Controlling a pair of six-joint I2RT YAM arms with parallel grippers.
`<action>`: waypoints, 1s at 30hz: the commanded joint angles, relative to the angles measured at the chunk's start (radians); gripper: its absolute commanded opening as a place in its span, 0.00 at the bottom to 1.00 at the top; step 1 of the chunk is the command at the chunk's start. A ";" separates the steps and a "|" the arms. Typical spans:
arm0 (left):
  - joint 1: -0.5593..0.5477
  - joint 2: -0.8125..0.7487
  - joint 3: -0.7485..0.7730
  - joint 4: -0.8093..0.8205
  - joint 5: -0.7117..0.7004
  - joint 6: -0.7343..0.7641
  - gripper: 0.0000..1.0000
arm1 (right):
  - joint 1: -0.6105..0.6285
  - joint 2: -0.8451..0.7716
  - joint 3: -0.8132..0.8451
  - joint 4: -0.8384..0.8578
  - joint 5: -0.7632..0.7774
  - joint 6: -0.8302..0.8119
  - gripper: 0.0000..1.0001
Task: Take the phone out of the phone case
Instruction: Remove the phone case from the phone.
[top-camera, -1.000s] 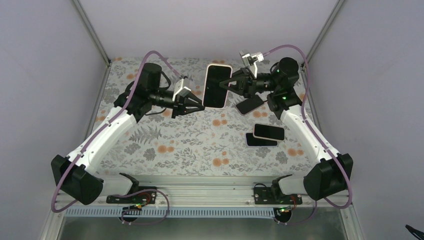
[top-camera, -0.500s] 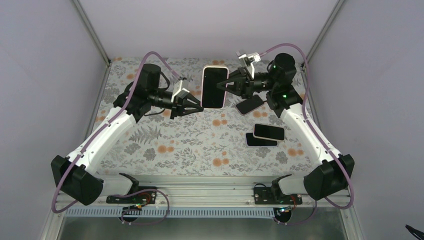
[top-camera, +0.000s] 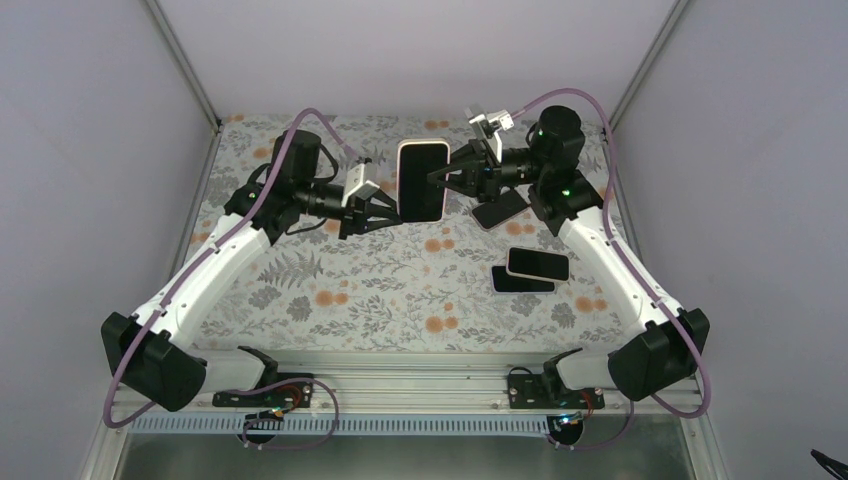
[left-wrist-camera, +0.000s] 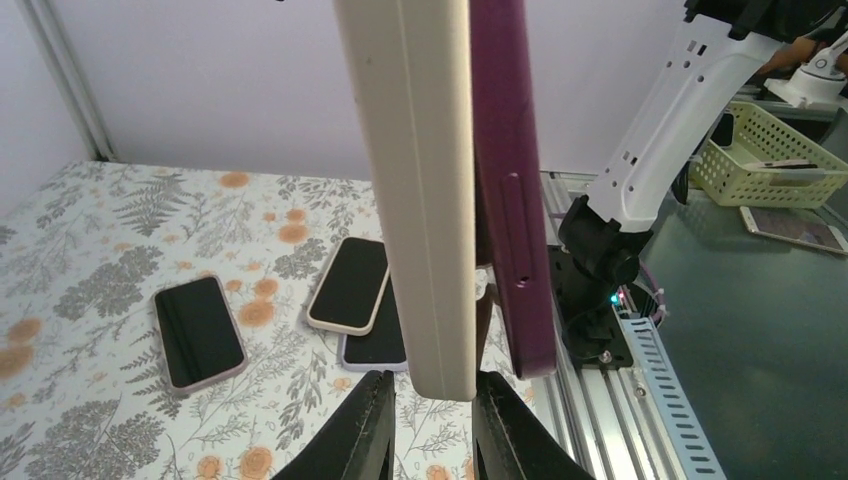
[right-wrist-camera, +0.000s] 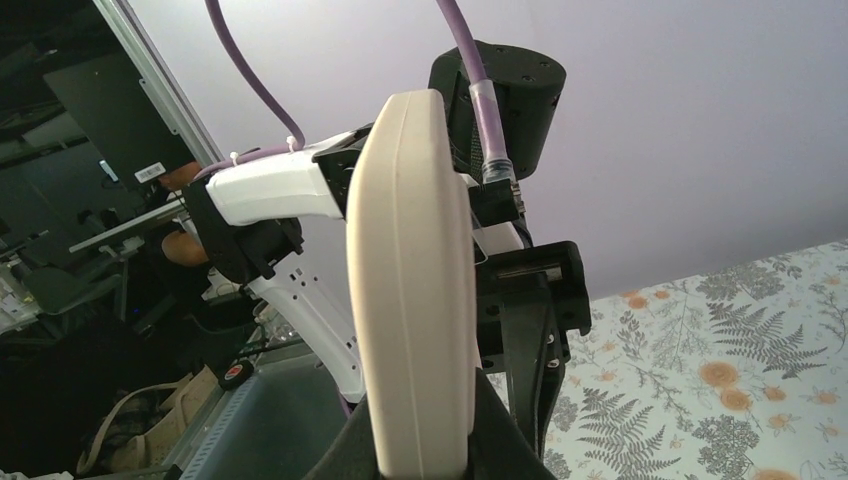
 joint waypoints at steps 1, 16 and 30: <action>0.048 0.030 0.018 0.097 -0.217 -0.004 0.20 | 0.082 -0.043 0.032 -0.049 -0.364 0.070 0.04; 0.066 0.027 0.049 0.166 -0.185 -0.134 0.21 | 0.082 -0.048 0.006 -0.048 -0.317 0.049 0.04; 0.066 0.022 0.076 0.167 -0.128 -0.149 0.23 | 0.082 -0.044 -0.036 -0.029 -0.270 0.041 0.04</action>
